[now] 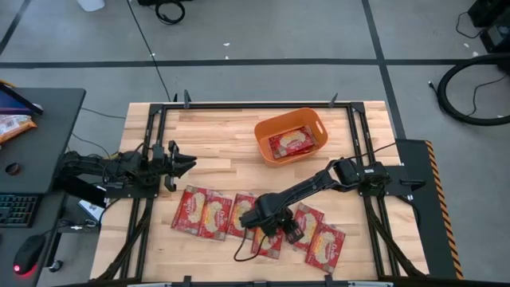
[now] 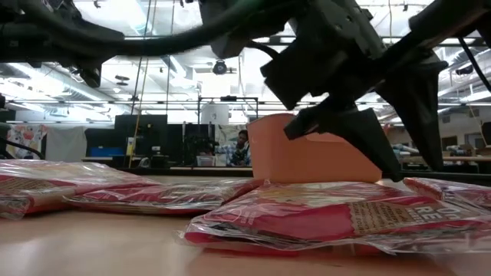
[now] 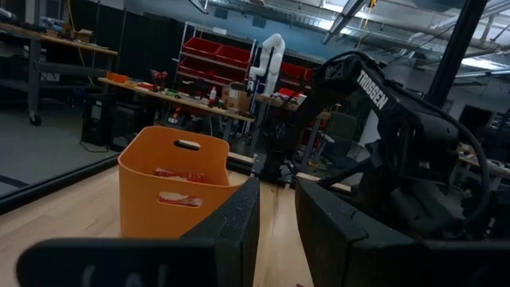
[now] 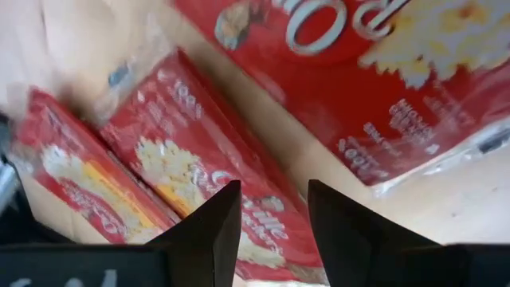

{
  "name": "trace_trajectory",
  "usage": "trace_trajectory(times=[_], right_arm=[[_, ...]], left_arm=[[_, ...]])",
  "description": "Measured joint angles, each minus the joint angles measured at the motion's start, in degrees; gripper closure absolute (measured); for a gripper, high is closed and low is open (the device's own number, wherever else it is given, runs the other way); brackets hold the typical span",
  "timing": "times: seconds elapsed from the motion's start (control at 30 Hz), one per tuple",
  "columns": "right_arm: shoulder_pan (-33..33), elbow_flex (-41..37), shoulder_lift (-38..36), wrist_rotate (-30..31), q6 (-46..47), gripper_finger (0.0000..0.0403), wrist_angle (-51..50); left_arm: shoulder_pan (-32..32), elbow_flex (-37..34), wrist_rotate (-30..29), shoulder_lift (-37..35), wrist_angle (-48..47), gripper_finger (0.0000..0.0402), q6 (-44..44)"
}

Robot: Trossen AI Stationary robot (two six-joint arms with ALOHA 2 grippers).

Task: Sort popcorn bags into baskets
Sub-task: Put the popcorn pack into the orange bin

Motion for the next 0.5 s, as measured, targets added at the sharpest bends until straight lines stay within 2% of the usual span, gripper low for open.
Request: trace_trajectory(times=[0.5], right_arm=[[-0.31, -3.03, 0.69, -0.91, -5.51, 0.0252, -0.51]], left_arm=[[-0.01, 0.0, 0.01, 0.02, -0.27, 0.0315, -0.01]])
